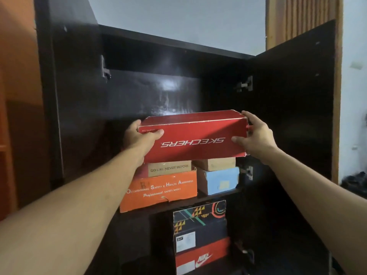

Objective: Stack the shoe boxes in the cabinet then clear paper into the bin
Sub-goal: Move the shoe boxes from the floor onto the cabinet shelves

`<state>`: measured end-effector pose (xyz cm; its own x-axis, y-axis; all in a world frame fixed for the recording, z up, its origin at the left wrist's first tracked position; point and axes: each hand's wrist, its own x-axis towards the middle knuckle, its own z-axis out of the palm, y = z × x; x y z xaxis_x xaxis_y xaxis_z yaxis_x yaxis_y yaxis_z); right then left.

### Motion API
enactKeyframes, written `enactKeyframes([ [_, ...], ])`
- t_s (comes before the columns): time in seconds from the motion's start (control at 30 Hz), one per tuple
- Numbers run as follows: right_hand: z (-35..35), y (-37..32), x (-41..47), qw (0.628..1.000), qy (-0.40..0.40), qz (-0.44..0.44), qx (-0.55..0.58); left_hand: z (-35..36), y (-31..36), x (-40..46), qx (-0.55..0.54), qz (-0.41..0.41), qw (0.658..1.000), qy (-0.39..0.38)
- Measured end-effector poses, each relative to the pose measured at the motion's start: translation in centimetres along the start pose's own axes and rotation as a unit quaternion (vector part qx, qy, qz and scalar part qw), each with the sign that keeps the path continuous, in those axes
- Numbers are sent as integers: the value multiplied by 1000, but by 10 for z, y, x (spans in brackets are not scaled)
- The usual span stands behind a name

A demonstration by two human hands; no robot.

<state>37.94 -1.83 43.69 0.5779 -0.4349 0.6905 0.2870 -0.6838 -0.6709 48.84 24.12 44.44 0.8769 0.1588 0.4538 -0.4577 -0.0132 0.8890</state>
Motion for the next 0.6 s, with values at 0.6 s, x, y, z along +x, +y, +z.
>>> enactKeyframes([
  [0.6, 168, 41, 123, 997, -40, 1, 69, -5, -40, 106, 177, 48, 976, 117],
])
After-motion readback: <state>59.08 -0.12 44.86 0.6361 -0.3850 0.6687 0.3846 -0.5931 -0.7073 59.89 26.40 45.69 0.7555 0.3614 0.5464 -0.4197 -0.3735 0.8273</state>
